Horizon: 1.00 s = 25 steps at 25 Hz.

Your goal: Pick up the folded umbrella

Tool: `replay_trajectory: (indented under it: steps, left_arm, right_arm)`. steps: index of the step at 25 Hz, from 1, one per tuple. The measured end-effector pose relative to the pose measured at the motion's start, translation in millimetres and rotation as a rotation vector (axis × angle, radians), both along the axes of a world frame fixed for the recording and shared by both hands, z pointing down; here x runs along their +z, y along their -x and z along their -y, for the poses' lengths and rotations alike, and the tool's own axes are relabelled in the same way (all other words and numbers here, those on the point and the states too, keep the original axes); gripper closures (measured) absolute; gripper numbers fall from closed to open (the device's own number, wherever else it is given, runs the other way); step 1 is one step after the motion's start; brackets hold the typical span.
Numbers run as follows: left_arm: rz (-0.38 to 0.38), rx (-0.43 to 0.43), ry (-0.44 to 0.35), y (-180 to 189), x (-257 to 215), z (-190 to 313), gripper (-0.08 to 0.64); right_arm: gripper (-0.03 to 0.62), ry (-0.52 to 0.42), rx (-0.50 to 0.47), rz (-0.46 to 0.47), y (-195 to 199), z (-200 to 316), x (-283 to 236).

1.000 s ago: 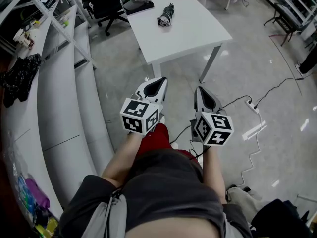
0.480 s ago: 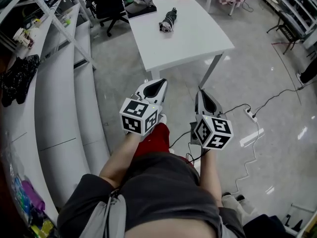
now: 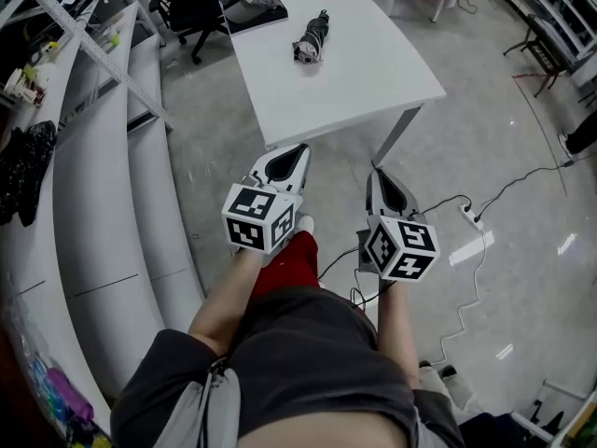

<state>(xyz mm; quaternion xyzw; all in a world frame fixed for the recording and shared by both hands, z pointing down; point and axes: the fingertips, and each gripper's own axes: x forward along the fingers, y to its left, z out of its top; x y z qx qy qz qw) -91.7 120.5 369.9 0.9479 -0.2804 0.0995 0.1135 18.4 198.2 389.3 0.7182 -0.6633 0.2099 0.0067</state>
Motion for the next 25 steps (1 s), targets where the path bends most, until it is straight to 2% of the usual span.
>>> replay_trajectory:
  steps: [14, 25]
  left_arm:
    - [0.036, -0.026, 0.023, -26, 13, 132, 0.546]
    - [0.039, -0.009, 0.023, -40, 19, 207, 0.546]
  right_arm:
    - [0.574, 0.034, -0.014, 0.002, -31, 132, 10]
    - [0.574, 0.045, -0.018, -0.012, -39, 208, 13]
